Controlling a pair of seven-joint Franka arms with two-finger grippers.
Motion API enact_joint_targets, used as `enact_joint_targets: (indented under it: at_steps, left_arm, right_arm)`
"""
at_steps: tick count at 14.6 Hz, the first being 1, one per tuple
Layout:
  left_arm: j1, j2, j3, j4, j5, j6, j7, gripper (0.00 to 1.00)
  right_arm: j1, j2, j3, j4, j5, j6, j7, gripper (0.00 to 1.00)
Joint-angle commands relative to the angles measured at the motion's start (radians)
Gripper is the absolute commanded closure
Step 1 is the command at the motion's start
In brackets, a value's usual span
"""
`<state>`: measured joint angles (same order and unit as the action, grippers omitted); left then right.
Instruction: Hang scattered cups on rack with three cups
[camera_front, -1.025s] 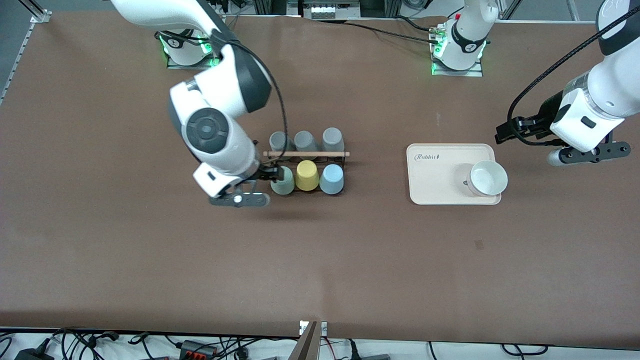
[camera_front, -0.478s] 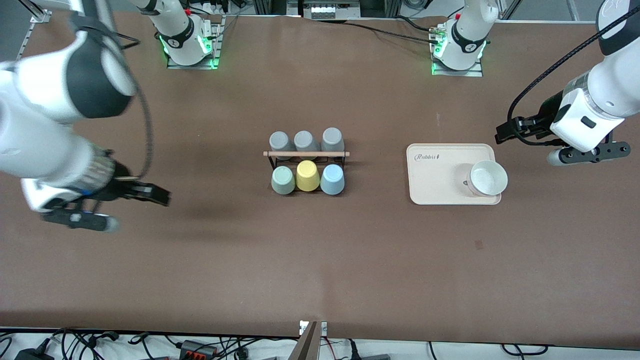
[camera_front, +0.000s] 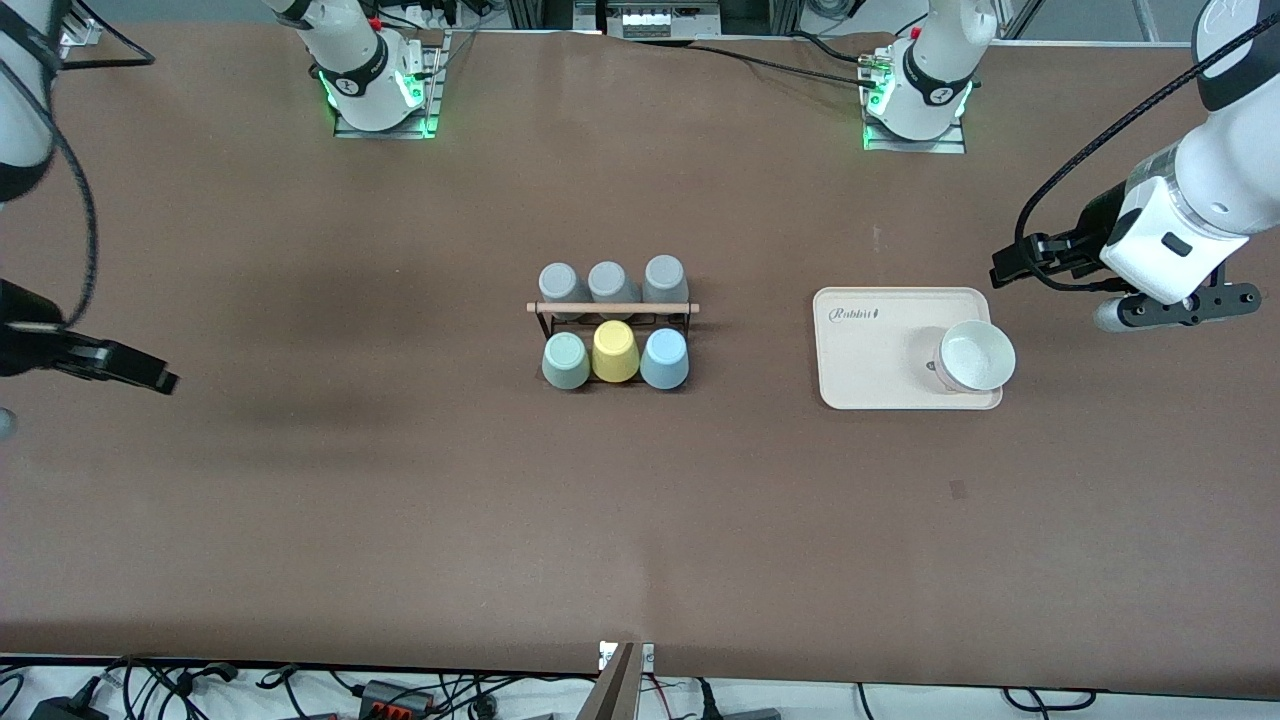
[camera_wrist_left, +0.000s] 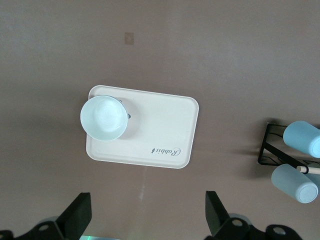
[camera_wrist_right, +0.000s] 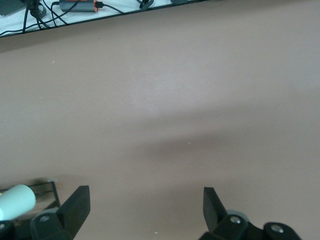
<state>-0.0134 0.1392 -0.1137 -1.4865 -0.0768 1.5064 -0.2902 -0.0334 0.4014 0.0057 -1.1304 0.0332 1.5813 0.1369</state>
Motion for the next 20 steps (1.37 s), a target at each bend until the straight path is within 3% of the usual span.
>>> enact_joint_targets:
  at_steps: [1,5,9,15,20]
  left_arm:
    - [0.003,-0.010,0.002,-0.001,0.000,-0.012,0.017,0.00]
    - [0.003,-0.010,0.002,-0.001,0.000,-0.011,0.017,0.00]
    - [0.003,-0.010,0.002,-0.001,0.002,-0.011,0.019,0.00]
    - [0.003,-0.010,0.002,-0.003,0.014,-0.014,0.065,0.00]
    - [0.003,-0.010,0.003,-0.003,0.014,-0.015,0.065,0.00]
  right_arm:
    - [-0.003,-0.110,-0.004,-0.098,-0.051,0.006,-0.042,0.00]
    - [0.020,-0.147,-0.067,-0.132,-0.049,0.046,-0.147,0.00]
    - [0.026,-0.185,-0.070,-0.187,-0.047,0.052,-0.175,0.00]
    - [0.026,-0.462,-0.066,-0.598,-0.055,0.221,-0.183,0.00]
    - [0.021,-0.468,-0.067,-0.614,-0.052,0.206,-0.203,0.00]
